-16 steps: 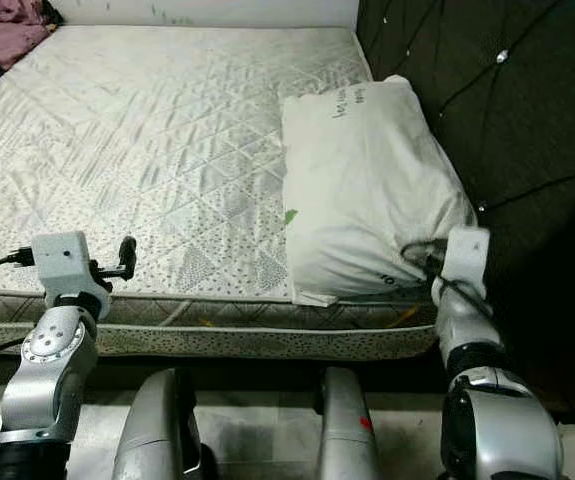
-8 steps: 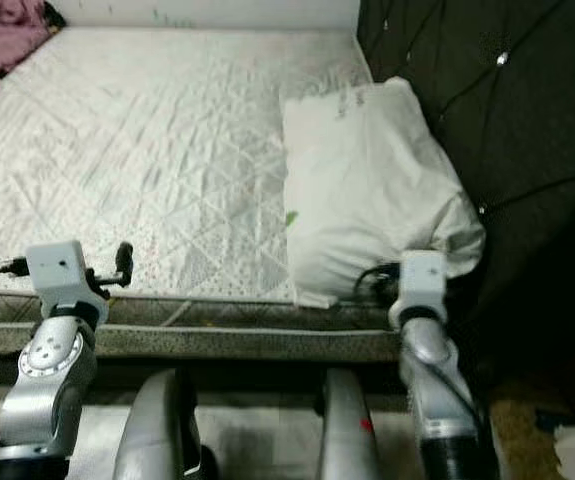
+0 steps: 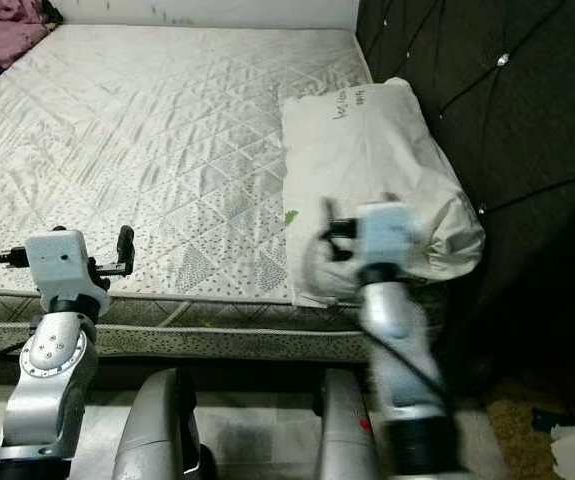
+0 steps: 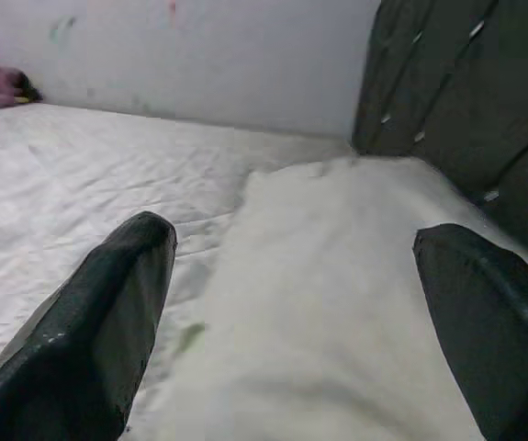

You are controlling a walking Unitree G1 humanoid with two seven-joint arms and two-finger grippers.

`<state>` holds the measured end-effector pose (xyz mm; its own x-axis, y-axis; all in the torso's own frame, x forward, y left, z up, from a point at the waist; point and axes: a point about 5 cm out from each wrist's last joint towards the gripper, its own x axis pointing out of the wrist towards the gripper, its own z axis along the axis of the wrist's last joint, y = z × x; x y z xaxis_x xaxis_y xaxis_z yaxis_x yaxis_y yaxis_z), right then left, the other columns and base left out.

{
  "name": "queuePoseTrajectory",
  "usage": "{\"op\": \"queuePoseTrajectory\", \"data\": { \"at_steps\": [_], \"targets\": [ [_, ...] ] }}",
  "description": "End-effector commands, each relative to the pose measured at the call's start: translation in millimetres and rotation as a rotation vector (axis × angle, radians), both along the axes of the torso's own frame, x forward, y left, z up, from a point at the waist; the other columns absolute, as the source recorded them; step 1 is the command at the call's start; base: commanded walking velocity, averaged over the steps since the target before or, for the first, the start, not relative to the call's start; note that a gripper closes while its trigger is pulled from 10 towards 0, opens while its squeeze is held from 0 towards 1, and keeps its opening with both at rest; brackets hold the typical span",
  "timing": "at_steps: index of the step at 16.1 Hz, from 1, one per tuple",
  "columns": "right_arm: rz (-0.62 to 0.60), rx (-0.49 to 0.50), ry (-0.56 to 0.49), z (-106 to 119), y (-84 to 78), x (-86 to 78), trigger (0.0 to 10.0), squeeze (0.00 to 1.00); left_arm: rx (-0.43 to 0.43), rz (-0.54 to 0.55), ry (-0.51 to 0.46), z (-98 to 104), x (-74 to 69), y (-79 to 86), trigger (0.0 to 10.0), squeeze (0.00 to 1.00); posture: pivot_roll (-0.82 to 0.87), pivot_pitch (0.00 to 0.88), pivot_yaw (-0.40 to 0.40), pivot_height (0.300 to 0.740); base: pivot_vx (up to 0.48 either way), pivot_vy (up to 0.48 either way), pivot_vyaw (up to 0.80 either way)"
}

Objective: Clean up the room

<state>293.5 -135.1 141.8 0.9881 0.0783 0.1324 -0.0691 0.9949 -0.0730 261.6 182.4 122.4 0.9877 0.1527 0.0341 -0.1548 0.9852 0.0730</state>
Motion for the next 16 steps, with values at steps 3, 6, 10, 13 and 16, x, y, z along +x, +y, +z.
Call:
{"op": "queuePoseTrajectory", "data": {
  "at_steps": [3,6,10,13,16],
  "targets": [
    [0.026,0.077,0.037,-10,5.9,0.7,10.0,1.00,0.021,0.005,-0.028,0,-3.8,-2.2,10.0,0.00,-0.09,0.000,0.018,0.577,0.000,0.000,0.00],
    [0.089,0.104,0.022,-7,15.4,3.1,10.0,0.00,0.011,0.017,-0.013,-3,-2.8,-3.3,10.0,0.00,-0.09,0.000,0.016,0.577,0.000,0.000,0.00],
    [0.084,0.149,-0.003,4,18.8,14.6,10.0,0.00,-0.004,0.021,-0.014,-3,-0.7,-6.9,10.0,0.00,-0.10,0.000,0.020,0.604,0.000,0.000,0.00],
    [0.079,0.146,-0.009,4,19.0,14.7,10.0,0.00,-0.021,-0.005,-0.002,-5,-1.4,-10.1,10.0,0.00,-0.10,0.000,0.027,0.636,0.000,0.000,0.00],
    [0.076,0.139,0.010,0,17.4,14.0,10.0,0.00,-0.018,-0.010,-0.011,-5,-2.4,-10.0,10.0,0.00,-0.10,0.002,0.020,0.673,0.000,0.000,0.00]
  ]
}}
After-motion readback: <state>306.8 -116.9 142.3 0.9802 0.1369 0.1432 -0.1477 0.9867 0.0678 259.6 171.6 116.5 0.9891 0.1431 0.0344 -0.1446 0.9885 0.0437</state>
